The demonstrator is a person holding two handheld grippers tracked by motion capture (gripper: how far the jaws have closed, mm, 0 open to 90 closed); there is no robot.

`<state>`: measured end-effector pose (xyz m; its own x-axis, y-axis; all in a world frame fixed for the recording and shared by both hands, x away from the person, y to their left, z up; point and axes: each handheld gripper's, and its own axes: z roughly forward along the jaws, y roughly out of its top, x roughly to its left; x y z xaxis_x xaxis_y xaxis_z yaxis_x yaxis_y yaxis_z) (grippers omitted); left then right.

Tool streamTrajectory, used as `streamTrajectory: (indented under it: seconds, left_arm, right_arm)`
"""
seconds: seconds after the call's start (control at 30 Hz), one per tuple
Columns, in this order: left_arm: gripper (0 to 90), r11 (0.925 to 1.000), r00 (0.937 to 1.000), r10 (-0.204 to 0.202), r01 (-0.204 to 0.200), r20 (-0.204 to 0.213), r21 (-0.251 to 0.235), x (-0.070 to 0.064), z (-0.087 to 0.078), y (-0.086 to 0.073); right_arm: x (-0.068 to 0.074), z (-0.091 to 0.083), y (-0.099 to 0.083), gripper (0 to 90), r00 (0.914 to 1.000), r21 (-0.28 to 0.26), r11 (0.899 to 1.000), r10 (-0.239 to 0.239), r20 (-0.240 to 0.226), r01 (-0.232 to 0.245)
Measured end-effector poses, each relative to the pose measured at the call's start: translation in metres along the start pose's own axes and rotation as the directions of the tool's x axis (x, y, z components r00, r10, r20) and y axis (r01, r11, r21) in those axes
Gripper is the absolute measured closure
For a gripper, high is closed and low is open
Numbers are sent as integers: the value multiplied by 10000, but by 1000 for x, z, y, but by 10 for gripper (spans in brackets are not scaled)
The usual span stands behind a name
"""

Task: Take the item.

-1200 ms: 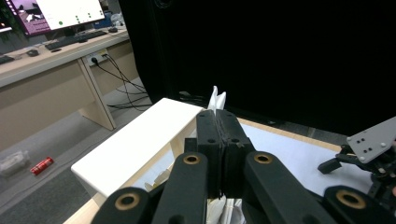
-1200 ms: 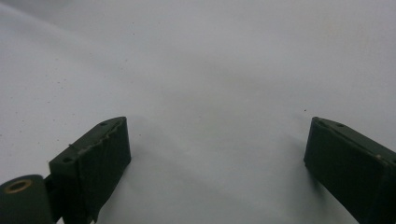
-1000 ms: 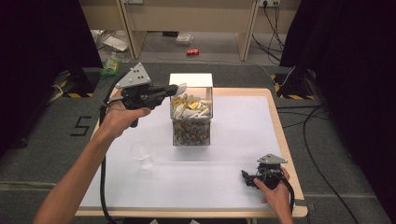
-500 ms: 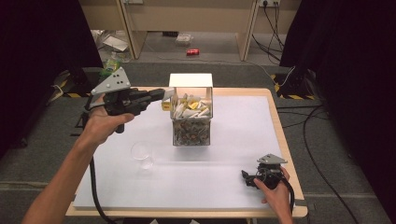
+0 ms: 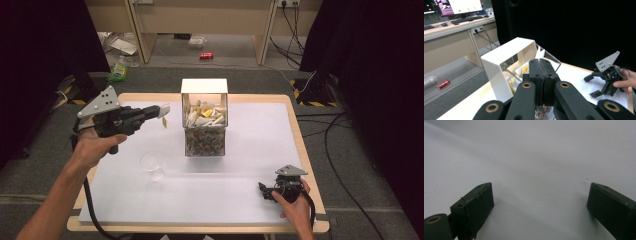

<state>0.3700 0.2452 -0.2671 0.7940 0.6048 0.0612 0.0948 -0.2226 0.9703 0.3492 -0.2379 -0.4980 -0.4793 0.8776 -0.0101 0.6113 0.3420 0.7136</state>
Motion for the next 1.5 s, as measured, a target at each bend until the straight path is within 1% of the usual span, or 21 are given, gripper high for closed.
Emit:
streamTrajectory:
  seconds: [0.07,0.1,0.13,0.27,0.33,0.37,0.47,0.5,0.53,0.6,0.67,0.7,0.77,0.8,0.87,1.0,1.07,1.33,1.37,1.4,1.5]
  left_arm:
    - [884,9999,10000,-73,74,-23,96,0,-3,-7]
    - [884,9999,10000,-73,74,-23,96,0,-3,-7]
    - [884,9997,9998,-188,189,-64,122,2,-6,-14]
    - [884,9989,9989,-447,449,-136,107,3,-12,-28]
    - [884,9987,9986,-493,496,-189,128,2,-15,-35]
    - [883,9987,9986,-493,496,-189,128,2,-15,-35]
    - [883,9984,9982,-547,550,-228,141,-1,-18,-48]
    - [883,9984,9982,-547,550,-228,141,-1,-18,-48]
    - [883,9981,9980,-587,591,-248,172,-2,-20,-54]
    - [883,9978,9978,-622,627,-220,237,-3,-20,-57]
    - [883,9970,9975,-676,684,-228,367,-4,-21,-66]
    - [883,9970,9975,-676,684,-228,367,-4,-21,-66]
    - [883,9959,9965,-807,815,-230,402,-5,-23,-75]
    - [883,9959,9965,-807,815,-230,402,-5,-23,-75]
    - [883,9949,9956,-879,894,-328,474,-6,-24,-84]
    - [883,9932,9940,-1053,1067,-311,460,-6,-26,-91]
    - [883,9930,9940,-1038,1056,-355,527,-6,-26,-95]
    - [882,9877,9899,-1374,1395,-342,703,-6,-25,-111]
    - [882,9857,9884,-1476,1501,-361,772,-5,-24,-117]
    - [882,9857,9884,-1476,1501,-361,772,-5,-24,-117]
    - [882,9817,9847,-1689,1719,-421,822,-5,-23,-128]
  right_arm:
    - [0,0,0,76,10000,-1,10000,-3,2,3]
    - [0,0,0,76,10000,-1,10000,-3,2,3]
    - [0,0,0,76,10000,0,10000,-9,-2,9]
    - [0,0,0,76,10000,-2,10000,-7,7,7]
    - [0,0,0,76,10000,0,10000,-4,0,4]
    - [0,0,0,76,10000,0,10000,-4,0,4]
    - [0,0,0,76,10000,-4,10000,-14,6,14]
    - [0,0,0,76,10000,3,10000,8,4,-8]
    - [0,0,0,76,10000,-10,10000,3,-4,-3]
    - [0,0,0,76,10000,-14,10000,-8,5,8]
    - [0,0,0,76,10000,-11,10000,-15,5,15]
    - [0,0,0,76,10000,-15,10000,-18,5,18]
    - [0,0,0,76,10000,-13,10000,-16,5,16]
    - [0,0,0,76,10000,-13,10000,-16,5,16]
    - [0,0,0,76,10000,-13,10000,-10,5,10]
    - [0,0,0,76,10000,-16,10000,-12,5,12]
    - [0,0,0,76,10000,-15,10000,-19,7,20]
    - [0,0,0,76,10000,-16,10000,-19,9,19]
    - [0,0,0,76,10000,-17,10000,-20,9,20]
    - [0,0,0,76,10000,-17,10000,-20,9,20]
    - [0,0,0,76,10000,-16,10000,-15,8,15]
